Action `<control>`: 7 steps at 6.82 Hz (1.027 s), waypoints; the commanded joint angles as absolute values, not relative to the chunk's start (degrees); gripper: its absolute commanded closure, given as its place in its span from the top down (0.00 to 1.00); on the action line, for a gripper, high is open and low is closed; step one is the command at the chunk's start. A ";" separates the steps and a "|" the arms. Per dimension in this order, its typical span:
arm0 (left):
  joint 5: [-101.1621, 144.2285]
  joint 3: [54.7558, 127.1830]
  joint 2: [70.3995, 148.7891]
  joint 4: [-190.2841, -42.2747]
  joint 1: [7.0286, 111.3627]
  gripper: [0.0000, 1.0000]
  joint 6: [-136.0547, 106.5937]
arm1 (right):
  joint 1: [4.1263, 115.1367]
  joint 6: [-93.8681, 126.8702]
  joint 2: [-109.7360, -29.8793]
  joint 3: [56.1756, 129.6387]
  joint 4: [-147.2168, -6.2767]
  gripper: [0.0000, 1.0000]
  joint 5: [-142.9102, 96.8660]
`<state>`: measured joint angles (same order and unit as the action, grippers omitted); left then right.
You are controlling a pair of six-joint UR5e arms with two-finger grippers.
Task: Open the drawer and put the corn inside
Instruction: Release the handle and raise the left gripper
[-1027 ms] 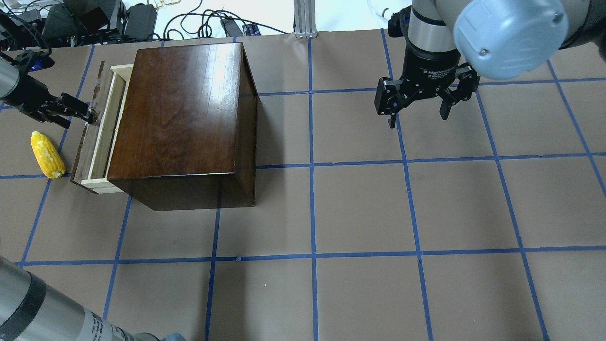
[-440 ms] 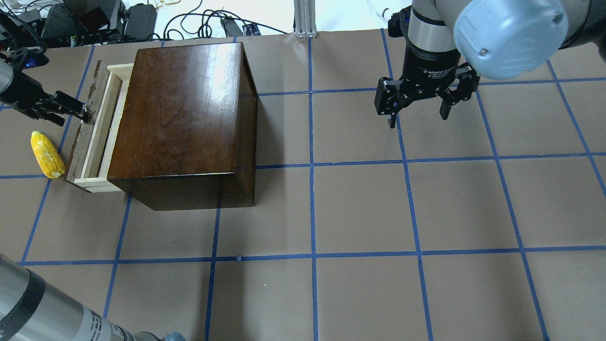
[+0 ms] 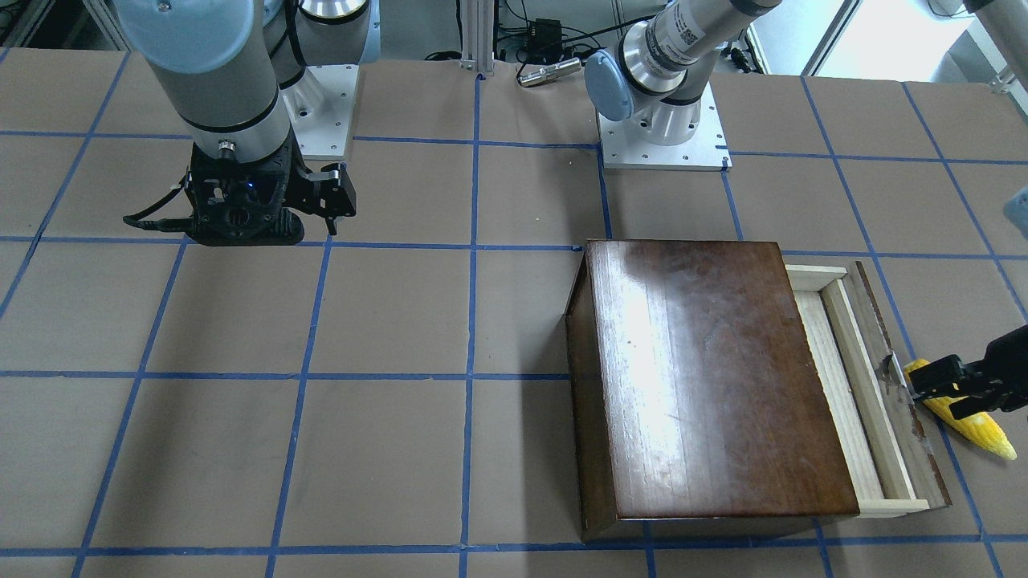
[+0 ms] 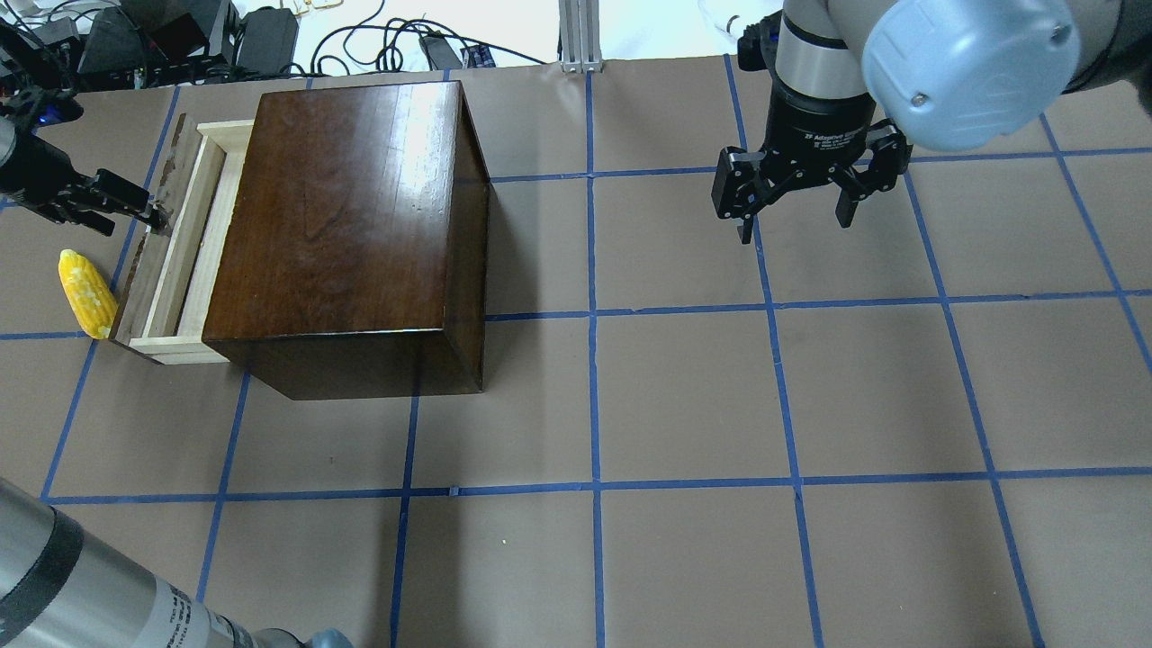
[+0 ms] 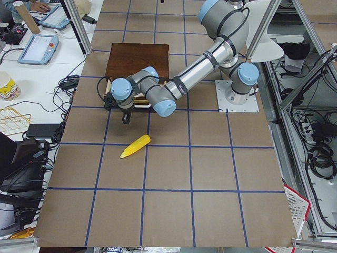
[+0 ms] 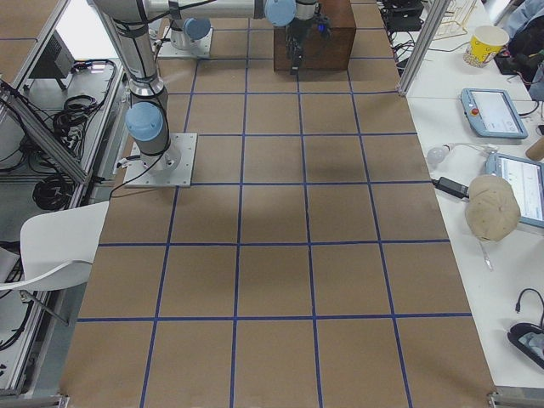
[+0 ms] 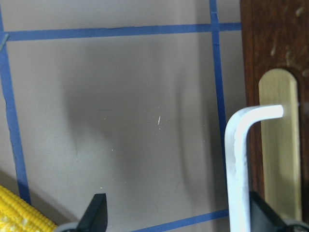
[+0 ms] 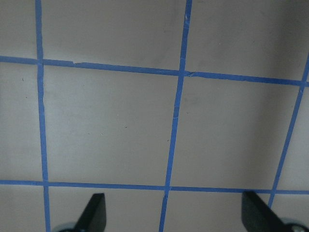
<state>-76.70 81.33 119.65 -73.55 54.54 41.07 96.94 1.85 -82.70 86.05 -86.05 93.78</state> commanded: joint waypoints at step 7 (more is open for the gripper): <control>-80.51 78.13 117.33 -73.39 50.80 1.00 29.65 | 96.94 1.85 -82.71 86.04 -86.04 1.00 93.78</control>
<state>-80.08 78.25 117.07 -73.68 51.22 33.02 96.94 1.85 -82.71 86.04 -86.04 93.78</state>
